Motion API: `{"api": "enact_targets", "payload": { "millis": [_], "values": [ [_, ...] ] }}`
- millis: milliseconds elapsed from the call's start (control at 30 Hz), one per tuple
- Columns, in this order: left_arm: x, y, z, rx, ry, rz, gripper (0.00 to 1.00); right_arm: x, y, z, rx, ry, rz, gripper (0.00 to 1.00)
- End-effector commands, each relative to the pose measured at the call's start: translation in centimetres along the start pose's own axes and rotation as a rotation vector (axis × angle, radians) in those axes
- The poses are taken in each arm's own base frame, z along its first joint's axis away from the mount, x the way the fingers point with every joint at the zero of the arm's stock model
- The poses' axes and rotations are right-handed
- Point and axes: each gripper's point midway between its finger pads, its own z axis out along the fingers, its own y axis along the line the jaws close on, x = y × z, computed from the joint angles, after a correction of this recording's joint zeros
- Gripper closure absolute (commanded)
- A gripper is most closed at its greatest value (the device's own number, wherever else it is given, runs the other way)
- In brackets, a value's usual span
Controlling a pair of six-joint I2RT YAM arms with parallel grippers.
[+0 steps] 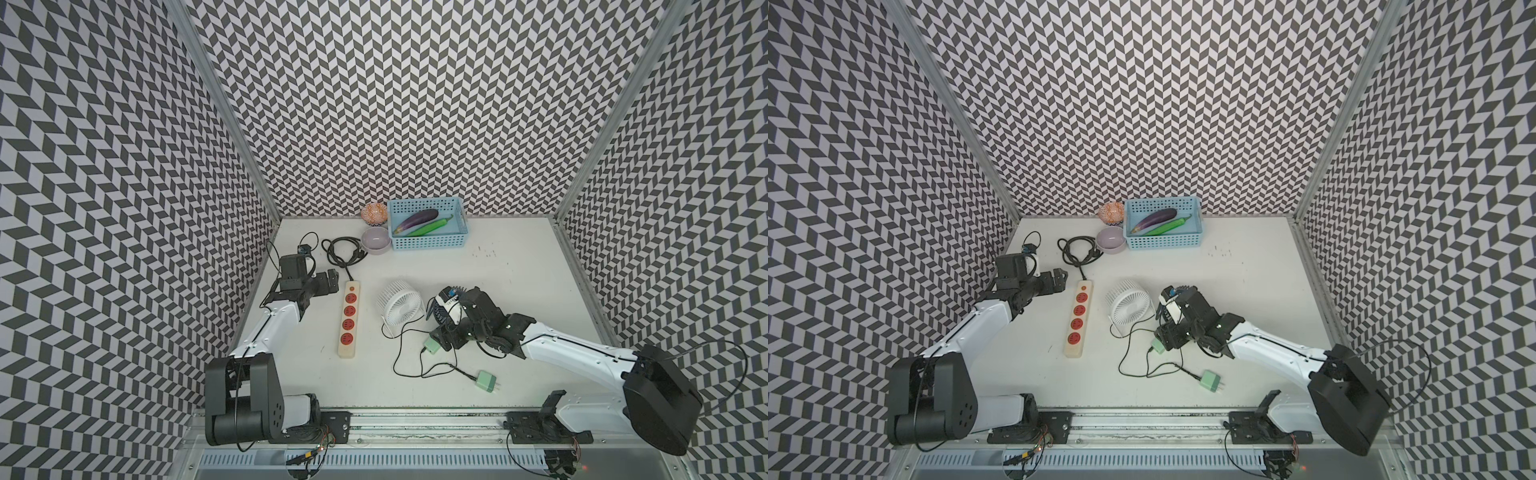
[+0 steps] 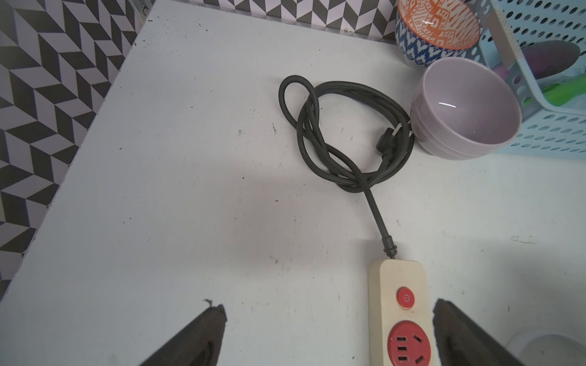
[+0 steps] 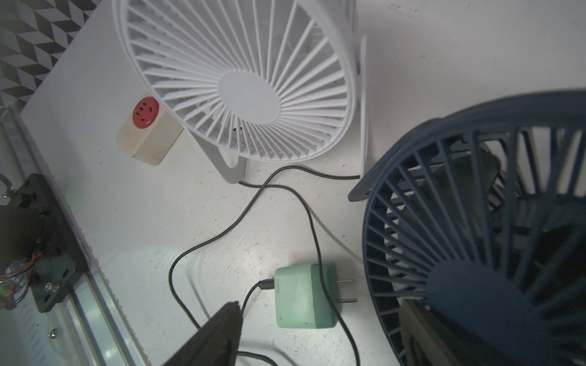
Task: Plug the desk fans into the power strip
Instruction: Pick up the plug from the center of the board.
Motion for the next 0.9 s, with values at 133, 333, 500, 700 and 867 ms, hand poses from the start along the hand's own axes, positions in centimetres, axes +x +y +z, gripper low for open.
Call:
{"api": "enact_targets", "payload": {
  "millis": [133,333,500,700,867],
  "values": [
    [-1.2,0.0,-0.9,0.014,-0.057,-0.017,0.00,-4.0,1.1,-1.3,-0.044,-0.075,-0.134,0.17],
    [-1.3,0.1,-1.1,0.020,-0.064,-0.025,0.00,-4.0,3.5,-3.0,-0.139,-0.080,-0.368,0.17],
    [-1.7,0.3,-1.4,0.013,-0.077,-0.024,0.00,-4.0,3.6,-2.9,-0.127,-0.099,-0.623,0.16],
    [-1.7,0.4,-1.6,0.007,-0.079,-0.028,0.00,-3.0,3.9,-2.0,-0.145,-0.024,-0.957,0.15],
    [-2.0,0.2,-1.8,0.013,-0.090,-0.024,0.00,-1.1,3.3,-0.6,-0.162,0.087,-1.128,0.15]
  ]
}}
